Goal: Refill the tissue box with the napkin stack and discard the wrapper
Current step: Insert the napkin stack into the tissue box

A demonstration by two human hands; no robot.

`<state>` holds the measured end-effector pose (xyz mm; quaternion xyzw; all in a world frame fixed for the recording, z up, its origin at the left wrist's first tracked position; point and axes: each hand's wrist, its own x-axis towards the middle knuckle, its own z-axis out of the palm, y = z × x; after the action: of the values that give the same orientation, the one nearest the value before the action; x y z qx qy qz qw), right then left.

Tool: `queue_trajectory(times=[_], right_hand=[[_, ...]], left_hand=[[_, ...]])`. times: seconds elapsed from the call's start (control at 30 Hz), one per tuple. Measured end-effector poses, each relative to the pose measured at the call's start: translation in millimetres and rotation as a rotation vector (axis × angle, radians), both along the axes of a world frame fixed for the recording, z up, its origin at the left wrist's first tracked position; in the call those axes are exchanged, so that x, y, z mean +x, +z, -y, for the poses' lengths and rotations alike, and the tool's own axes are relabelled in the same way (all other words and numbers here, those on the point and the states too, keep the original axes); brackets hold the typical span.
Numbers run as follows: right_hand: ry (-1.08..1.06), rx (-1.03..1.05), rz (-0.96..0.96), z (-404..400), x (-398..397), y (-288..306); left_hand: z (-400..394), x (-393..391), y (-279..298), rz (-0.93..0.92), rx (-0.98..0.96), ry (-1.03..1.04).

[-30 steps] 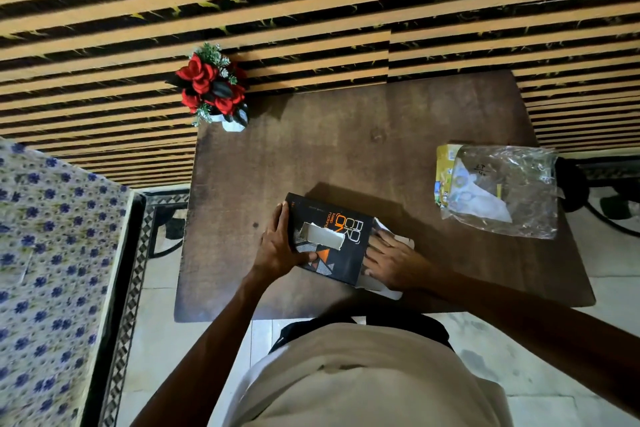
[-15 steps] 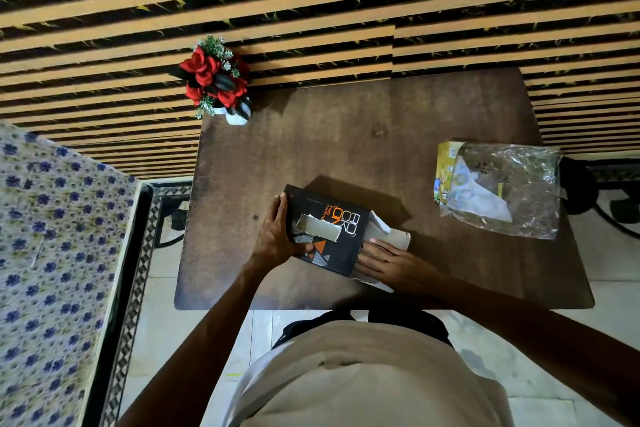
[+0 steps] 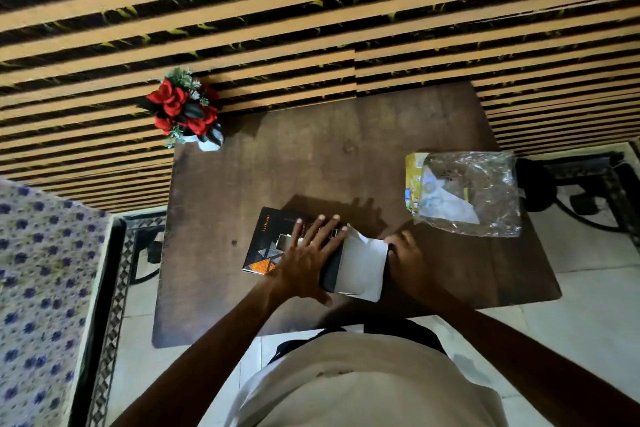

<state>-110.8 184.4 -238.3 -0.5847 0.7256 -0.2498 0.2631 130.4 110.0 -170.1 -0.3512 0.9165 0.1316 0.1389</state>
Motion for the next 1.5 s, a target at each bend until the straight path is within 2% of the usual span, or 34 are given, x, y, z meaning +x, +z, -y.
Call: queue_trajectory(times=[0.1, 0.17, 0.2, 0.3, 0.37, 0.47, 0.53, 0.6, 0.63, 0.7, 0.77, 0.83, 0.9, 0.97, 1.03, 1.17, 1.23, 1.3, 1.33, 1.4, 1.5], right_hand=[[-0.321, 0.349, 0.411, 5.2, 5.8, 4.3], [-0.439, 0.554, 0.683, 7.3, 11.0, 12.1], [-0.437, 0.609, 0.733, 8.1, 14.0, 13.6], [-0.425, 0.606, 0.787, 6.4, 18.0, 16.6], [-0.466, 0.555, 0.853, 3.0, 17.3, 21.3], [-0.416, 0.510, 0.935, 2.4, 23.0, 27.6], [-0.390, 0.469, 0.937, 4.2, 32.2, 27.5], [-0.352, 0.409, 0.911, 6.8, 44.9, 29.3], [-0.312, 0.366, 0.849, 9.2, 51.4, 31.9], [-0.253, 0.294, 0.602, 15.8, 65.9, 37.0], [-0.289, 0.287, 0.369, 22.2, 81.6, 43.0], [-0.350, 0.332, 0.276, 27.7, 96.4, 45.3], [-0.384, 0.364, 0.233, 31.9, 103.5, 47.1], [-0.416, 0.361, 0.197, 36.3, 106.1, 50.2], [-0.475, 0.333, 0.276, 40.4, 108.2, 55.3], [-0.562, 0.433, 0.653, 51.6, 106.0, 49.5], [-0.570, 0.499, 0.749, 53.4, 99.2, 54.8], [-0.481, 0.536, 0.806, 53.4, 97.3, 68.4], [-0.434, 0.555, 0.824, 53.5, 97.9, 74.1], [-0.386, 0.570, 0.859, 53.9, 97.4, 75.1], [-0.432, 0.470, 0.790, 71.8, 96.9, 74.4]], left_hand=[[-7.0, -30.4, -7.6, 0.057, -0.004, -0.031], [-8.0, -43.7, -11.6, 0.111, 0.010, -0.005], [-7.6, -48.3, -12.2, 0.134, 0.021, 0.007], [-4.5, -55.5, -6.6, 0.155, 0.067, 0.054], [-3.2, -56.3, -2.5, 0.110, 0.083, 0.093], [-2.3, -55.9, 1.1, 0.012, 0.110, 0.176], [0.8, -54.9, 2.0, -0.099, 0.182, 0.231], [5.3, -48.7, 5.5, -0.305, 0.271, 0.305], [8.3, -42.8, 8.7, -0.423, 0.318, 0.373], [15.9, -22.7, 13.4, -0.583, 0.350, 0.514], [25.6, 1.0, 12.5, -0.568, 0.201, 0.580], [32.6, 23.2, 6.8, -0.386, 0.077, 0.659], [34.4, 40.6, 1.0, -0.275, 0.152, 0.814], [35.9, 54.0, -1.7, -0.323, 0.295, 0.911], [37.7, 59.4, -2.8, -0.402, 0.356, 0.924], [43.6, 63.0, 0.4, -0.500, 0.377, 0.988], [44.4, 68.3, 2.4, -0.734, 0.489, 1.113], [41.1, 71.1, 8.2, -0.877, 0.609, 1.278], [39.0, 72.8, 7.5, -0.868, 0.645, 1.315], [32.6, 73.3, 4.4, -0.890, 0.766, 1.285], [43.3, 69.9, 7.9, -0.950, 0.805, 1.244]])
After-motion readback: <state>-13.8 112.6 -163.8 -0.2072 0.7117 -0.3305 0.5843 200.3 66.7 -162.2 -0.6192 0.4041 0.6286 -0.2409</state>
